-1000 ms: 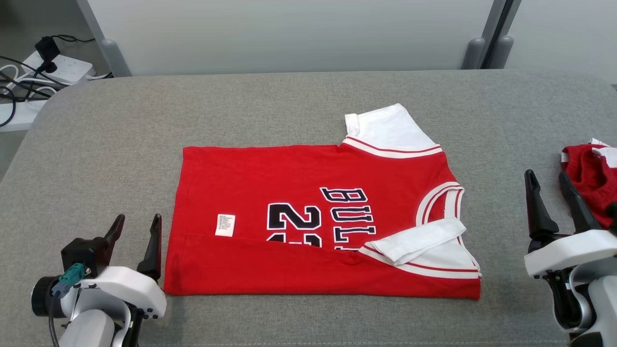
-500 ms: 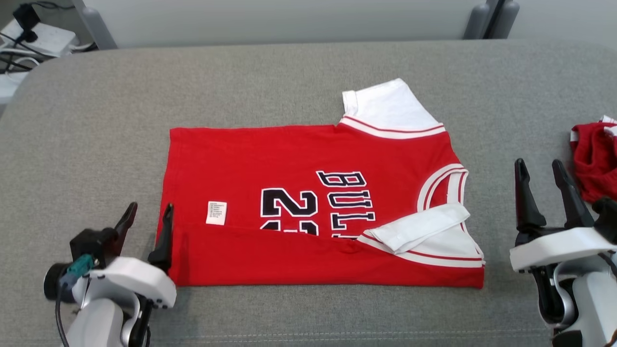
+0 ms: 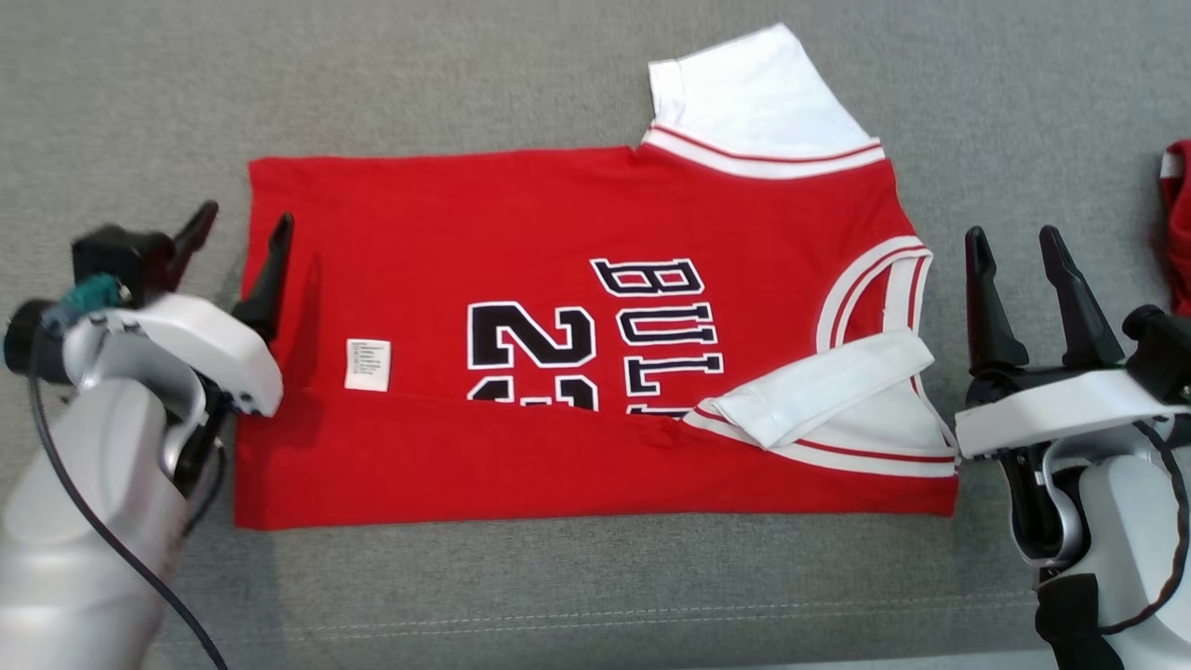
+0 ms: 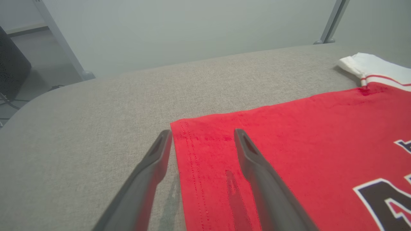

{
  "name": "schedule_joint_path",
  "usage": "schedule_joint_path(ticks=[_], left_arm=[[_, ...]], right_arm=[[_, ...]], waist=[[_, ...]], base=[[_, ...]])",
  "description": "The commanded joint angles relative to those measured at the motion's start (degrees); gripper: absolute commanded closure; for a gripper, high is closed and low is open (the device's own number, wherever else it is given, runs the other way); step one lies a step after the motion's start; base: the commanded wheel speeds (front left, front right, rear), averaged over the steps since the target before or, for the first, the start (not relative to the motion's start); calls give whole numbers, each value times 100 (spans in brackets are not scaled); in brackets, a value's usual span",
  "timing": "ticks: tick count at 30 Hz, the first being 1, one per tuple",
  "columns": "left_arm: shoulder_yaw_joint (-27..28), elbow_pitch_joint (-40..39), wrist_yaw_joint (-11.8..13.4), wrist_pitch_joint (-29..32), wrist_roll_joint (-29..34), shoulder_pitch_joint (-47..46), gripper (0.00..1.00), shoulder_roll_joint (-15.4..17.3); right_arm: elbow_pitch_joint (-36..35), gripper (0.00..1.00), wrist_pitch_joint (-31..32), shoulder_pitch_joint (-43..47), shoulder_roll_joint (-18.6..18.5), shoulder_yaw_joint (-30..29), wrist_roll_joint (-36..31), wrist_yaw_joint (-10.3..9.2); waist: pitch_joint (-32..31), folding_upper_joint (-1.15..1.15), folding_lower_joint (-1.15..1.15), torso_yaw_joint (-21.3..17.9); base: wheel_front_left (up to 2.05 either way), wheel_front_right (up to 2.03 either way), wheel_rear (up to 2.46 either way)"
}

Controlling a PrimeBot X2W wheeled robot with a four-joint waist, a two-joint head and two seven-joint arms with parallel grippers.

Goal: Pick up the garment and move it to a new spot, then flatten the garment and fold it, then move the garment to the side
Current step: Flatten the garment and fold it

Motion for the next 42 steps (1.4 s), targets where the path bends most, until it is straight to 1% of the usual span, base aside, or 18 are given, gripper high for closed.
schedule_joint_path(ticks=[1, 3, 6, 7, 11, 17, 21, 24, 32, 33, 40, 41, 42], left_arm=[[-94, -105, -38, 139, -340, -404, 0, 465], [-321, -145, -38, 314, -773, -598, 0, 718], [-704, -245, -39, 561, -1228, -827, 0, 1134], [-704, -245, -39, 561, -1228, -827, 0, 1134], [-1089, -369, -40, 819, -1719, -1109, 0, 1631], [-1531, -501, -40, 1091, -2358, -1393, 0, 2152], [-1906, -588, -40, 1271, -2621, -1476, 0, 2434], [-2065, -622, -40, 1249, -2811, -1549, 0, 2586], [-2403, -640, -40, 1189, -3287, -1719, 0, 2814], [-2514, -674, -40, 1188, -3365, -1765, 0, 2872], [-2745, -733, -40, 1071, -3720, -1906, 0, 2969], [-2800, -751, -40, 1083, -3756, -1921, 2, 2981], [-2852, -770, -40, 1103, -3809, -1929, 9, 2990]], right_arm=[[-190, 0, -76, -140, 27, 163, 55, -16], [-177, 0, -76, -191, 49, 200, 90, -16], [-162, 0, -76, -244, 78, 243, 132, -16], [-162, 0, -76, -244, 78, 243, 132, -16], [-180, 0, -76, -307, 114, 285, 170, -16], [-209, 0, -76, -375, 169, 361, 212, -16], [-223, 0, -76, -419, 199, 426, 233, -16], [-241, 0, -76, -436, 216, 470, 260, -16], [-253, 0, -76, -479, 210, 553, 324, -16], [-257, 0, -76, -491, 211, 572, 333, -16], [-261, 0, -76, -519, 220, 606, 370, -16], [-257, 0, -76, -522, 220, 606, 373, -16], [-251, 0, -76, -526, 220, 606, 376, -16]], waist=[[352, 0, 0, -180], [465, 0, 0, -251], [591, 0, 0, -341], [591, 0, 0, -341], [741, 0, 0, -442], [906, 0, 0, -558], [1013, 0, 0, -621], [1099, 0, 0, -654], [1235, 0, 0, -719], [1266, 0, 0, -739], [1355, 0, 0, -760], [1360, 0, 0, -757], [1367, 0, 0, -754]], base=[[0, 0, 0], [0, 0, 0], [0, 0, 0], [0, 0, 0], [0, 0, 0], [0, 0, 0], [0, 0, 0], [0, 0, 0], [0, 0, 0], [0, 0, 0], [0, 0, 0], [0, 0, 0], [0, 0, 0]])
